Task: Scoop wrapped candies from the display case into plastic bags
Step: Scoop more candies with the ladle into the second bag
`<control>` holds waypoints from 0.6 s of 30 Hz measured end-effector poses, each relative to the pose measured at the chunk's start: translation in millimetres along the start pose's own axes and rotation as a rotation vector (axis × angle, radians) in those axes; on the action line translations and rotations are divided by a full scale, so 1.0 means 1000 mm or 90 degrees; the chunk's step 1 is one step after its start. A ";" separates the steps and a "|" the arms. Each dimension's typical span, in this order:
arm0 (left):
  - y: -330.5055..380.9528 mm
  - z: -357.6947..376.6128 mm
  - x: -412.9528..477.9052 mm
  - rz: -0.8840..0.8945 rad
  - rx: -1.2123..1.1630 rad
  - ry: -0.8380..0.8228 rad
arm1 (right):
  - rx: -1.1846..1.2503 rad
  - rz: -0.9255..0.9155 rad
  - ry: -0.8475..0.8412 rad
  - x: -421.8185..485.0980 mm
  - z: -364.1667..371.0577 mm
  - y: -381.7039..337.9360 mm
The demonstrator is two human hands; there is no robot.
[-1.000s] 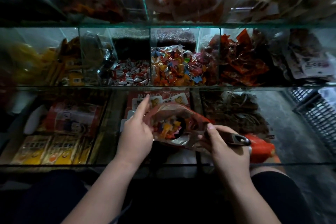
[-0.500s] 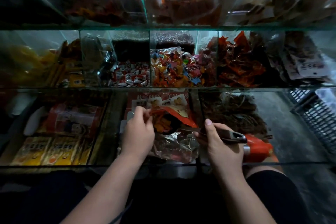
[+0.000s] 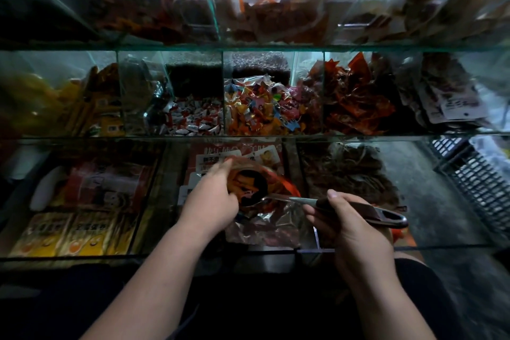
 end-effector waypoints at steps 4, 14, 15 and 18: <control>0.000 0.005 0.005 0.018 -0.060 -0.085 | 0.006 -0.001 -0.028 -0.011 0.002 -0.024; 0.024 -0.020 0.008 0.074 -0.166 0.067 | 0.078 -0.035 -0.057 -0.036 0.020 -0.082; 0.025 -0.022 0.007 0.069 -0.180 0.083 | 0.079 -0.037 -0.051 -0.038 0.022 -0.085; 0.020 -0.020 -0.002 0.022 -0.217 0.097 | 0.098 -0.033 -0.024 -0.038 0.027 -0.087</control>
Point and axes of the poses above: each hand's wrist, its own x-axis towards the middle knuckle, its own z-axis out of the palm, y = z × x, the point moved 8 cm from there along x, towards the middle knuckle, and after that the axes turned 1 degree about -x, right-handed, at the moved point
